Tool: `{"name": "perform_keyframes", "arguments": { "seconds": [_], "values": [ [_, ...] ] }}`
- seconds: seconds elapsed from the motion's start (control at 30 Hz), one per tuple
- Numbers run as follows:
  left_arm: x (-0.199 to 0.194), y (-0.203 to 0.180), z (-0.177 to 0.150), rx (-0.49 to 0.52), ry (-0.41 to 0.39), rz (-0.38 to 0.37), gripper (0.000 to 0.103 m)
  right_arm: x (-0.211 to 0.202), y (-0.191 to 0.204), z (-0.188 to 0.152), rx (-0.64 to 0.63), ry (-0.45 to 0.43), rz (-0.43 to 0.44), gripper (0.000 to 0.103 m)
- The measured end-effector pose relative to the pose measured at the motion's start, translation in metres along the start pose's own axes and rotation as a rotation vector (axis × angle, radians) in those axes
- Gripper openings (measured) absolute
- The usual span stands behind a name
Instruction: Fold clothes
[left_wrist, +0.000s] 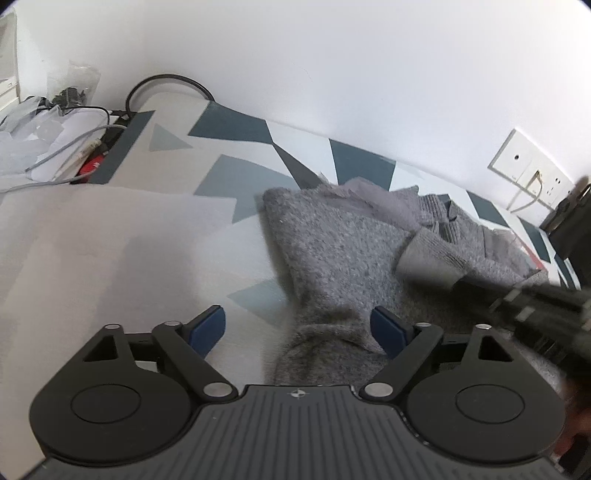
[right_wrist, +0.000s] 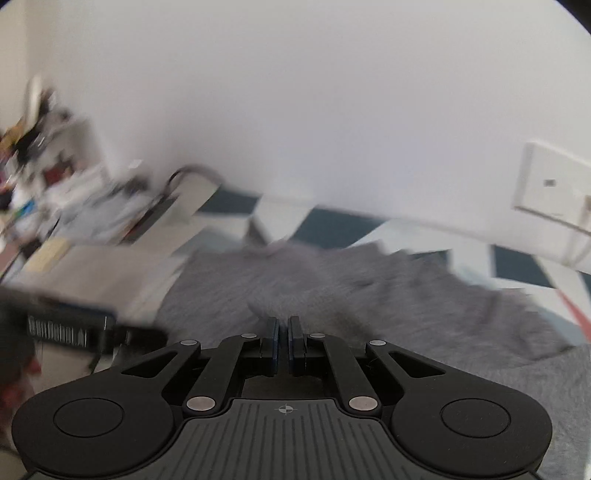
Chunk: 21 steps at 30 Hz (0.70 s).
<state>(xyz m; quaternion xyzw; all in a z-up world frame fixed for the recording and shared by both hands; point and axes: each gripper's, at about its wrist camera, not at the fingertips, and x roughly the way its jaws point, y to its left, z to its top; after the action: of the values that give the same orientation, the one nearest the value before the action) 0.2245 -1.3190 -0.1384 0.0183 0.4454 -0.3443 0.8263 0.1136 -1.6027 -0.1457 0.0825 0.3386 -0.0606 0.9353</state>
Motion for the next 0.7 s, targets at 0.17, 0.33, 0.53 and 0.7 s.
{"name": "perform_keyframes", "arguments": {
  "seconds": [0.17,0.33,0.53,0.7],
  "values": [
    [-0.007,0.004,0.005,0.0,-0.002,-0.003,0.08,0.011,0.011,-0.012,0.009,0.064,0.047,0.004],
    [-0.007,-0.004,0.011,0.003,0.004,-0.035,0.079,0.003,0.007,-0.02,0.023,0.057,-0.02,0.021],
    [0.003,-0.027,0.016,0.047,0.017,-0.067,0.079,-0.016,-0.025,-0.029,0.103,0.047,-0.116,0.031],
    [0.012,-0.048,0.019,0.072,0.035,-0.107,0.079,-0.034,-0.055,-0.042,0.18,0.05,-0.202,0.032]
  ]
}}
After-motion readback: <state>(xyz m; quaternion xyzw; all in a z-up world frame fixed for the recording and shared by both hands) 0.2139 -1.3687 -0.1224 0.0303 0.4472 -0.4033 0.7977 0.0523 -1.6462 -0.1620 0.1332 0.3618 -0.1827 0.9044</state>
